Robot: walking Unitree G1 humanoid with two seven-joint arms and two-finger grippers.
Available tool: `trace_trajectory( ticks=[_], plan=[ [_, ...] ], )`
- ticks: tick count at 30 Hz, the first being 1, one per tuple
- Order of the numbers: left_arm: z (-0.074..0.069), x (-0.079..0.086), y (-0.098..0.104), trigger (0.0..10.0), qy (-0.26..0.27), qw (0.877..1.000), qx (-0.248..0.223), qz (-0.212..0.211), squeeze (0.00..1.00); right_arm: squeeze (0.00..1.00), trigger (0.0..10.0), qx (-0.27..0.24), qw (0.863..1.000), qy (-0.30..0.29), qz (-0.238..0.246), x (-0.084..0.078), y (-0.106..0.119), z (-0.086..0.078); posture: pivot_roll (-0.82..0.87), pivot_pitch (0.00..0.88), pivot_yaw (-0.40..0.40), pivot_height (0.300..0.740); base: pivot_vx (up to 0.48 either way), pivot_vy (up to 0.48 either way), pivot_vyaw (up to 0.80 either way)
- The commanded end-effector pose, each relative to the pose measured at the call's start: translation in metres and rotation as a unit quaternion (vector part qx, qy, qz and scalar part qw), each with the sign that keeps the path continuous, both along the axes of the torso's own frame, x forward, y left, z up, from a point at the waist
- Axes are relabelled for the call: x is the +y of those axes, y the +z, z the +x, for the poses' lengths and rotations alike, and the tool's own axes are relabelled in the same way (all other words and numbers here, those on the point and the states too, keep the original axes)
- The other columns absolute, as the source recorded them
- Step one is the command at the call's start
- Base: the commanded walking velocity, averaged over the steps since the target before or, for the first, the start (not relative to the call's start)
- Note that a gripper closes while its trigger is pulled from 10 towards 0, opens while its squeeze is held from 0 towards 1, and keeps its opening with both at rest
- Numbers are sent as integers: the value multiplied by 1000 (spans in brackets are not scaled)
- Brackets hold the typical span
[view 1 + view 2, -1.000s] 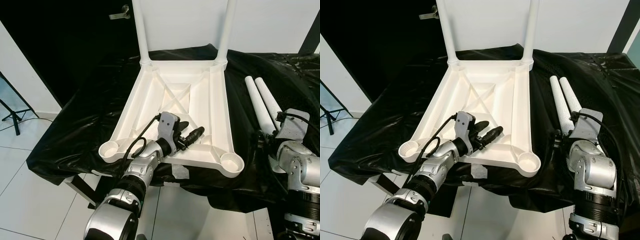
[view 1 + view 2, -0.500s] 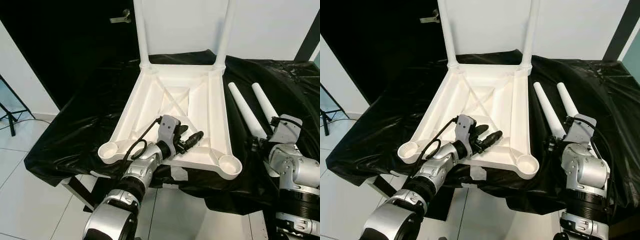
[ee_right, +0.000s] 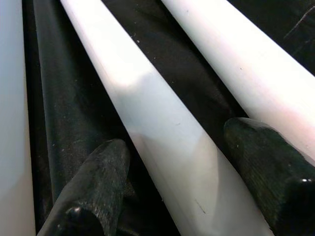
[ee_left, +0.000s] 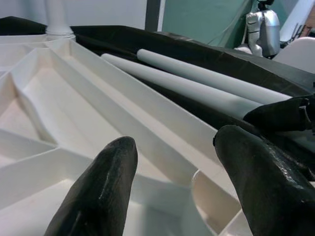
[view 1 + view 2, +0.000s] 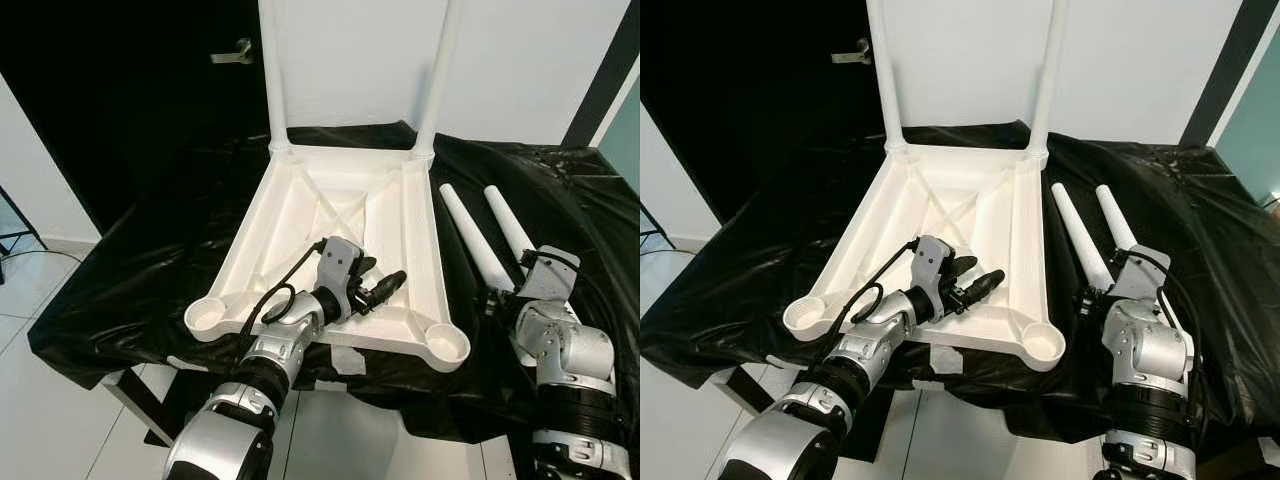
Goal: Building children table
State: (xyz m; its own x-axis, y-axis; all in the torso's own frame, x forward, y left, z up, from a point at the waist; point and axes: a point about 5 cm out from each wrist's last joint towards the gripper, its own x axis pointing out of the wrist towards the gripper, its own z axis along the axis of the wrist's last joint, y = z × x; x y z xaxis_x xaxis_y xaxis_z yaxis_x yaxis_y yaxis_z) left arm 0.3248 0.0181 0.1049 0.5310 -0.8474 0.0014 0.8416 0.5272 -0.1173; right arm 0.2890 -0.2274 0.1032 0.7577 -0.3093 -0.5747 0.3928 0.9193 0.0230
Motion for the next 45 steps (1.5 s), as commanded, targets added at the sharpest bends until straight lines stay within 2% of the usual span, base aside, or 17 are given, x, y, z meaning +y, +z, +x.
trace_trajectory(
  ticks=[1, 3, 4, 5, 6, 13, 19, 20, 21, 22, 23, 25, 26, 39, 40, 45],
  plan=[
    [0, -2, -3, 10000, 17, 1000, 0, 12, 0, 0, 10000, 128, 990, 6, 54, 14, -57, -25, -167, 0, 68, 740, 0, 0, 0],
    [0, -2, -3, 10000, 17, 1000, 0, 12, 0, 0, 10000, 128, 990, 6, 54, 14, -57, -25, -167, 0, 68, 740, 0, 0, 0],
    [0, -2, -2, 10000, 16, 1000, -1, 13, 0, 0, 7059, 121, 991, 1, 57, 15, -55, -23, -166, 0, 68, 740, 0, 0, 0],
    [0, -2, -2, 10000, 16, 1000, -1, 13, 0, 0, 7059, 121, 991, 1, 57, 15, -55, -23, -166, 0, 68, 740, 0, 0, 0],
    [0, -2, -2, 10000, 15, 1000, -4, 15, 0, 0, 0, 115, 992, -7, 57, 14, -54, -22, -166, 0, 68, 740, 0, 0, 0],
    [-1, -3, -3, 10000, 11, 1000, -6, 17, 0, 0, 0, 105, 992, -28, 59, 10, -53, -24, -169, 0, 70, 740, 0, 0, 0],
    [-2, -5, -3, 10000, 7, 1000, -6, 18, 0, 0, 0, 60, 996, -16, 59, 20, -40, -17, -175, 0, 72, 740, 0, 0, 0],
    [-2, -6, -3, 10000, 6, 1000, -6, 18, 0, 0, 3294, 56, 997, -14, 59, 21, -38, -15, -179, 0, 74, 740, 0, 0, 0],
    [-2, -6, -3, 10000, 6, 1000, -6, 18, 0, 0, 3294, 56, 997, -14, 59, 21, -38, -15, -179, 0, 74, 740, 0, 0, 0],
    [-2, -6, -3, 10000, 5, 1000, -7, 19, 0, 0, 10000, 50, 997, -13, 57, 21, -35, -14, -179, 0, 74, 740, 0, 0, 0],
    [-2, -7, -3, 10000, 4, 1000, -8, 21, 0, 561, 10000, 47, 997, -12, 55, 21, -33, -13, -179, 0, 73, 740, 0, 0, 0],
    [-2, -7, -3, 10000, 3, 1000, -9, 22, 0, 561, 10000, 46, 997, -11, 53, 21, -32, -12, -179, 0, 73, 740, 0, 0, 0],
    [-2, -7, -3, 10000, 3, 1000, -10, 24, 0, 1000, 10000, 45, 998, -12, 51, 20, -31, -12, -179, 0, 73, 740, 0, 0, 0],
    [-1, -6, -4, 10000, 6, 999, -13, 35, 0, 1000, 10000, 69, 996, -7, 49, 17, -37, -14, -175, 0, 67, 740, 0, 0, 0],
    [-1, -6, -5, 10000, 6, 999, -14, 39, 0, 0, 10000, 75, 996, -2, 51, 18, -38, -15, -173, 0, 67, 740, 0, 0, 0],
    [-1, -5, -7, 10000, 9, 998, -14, 53, 0, 0, 10000, 80, 994, -6, 74, 21, -39, -18, -170, 0, 68, 740, 0, 0, 0]
  ],
)
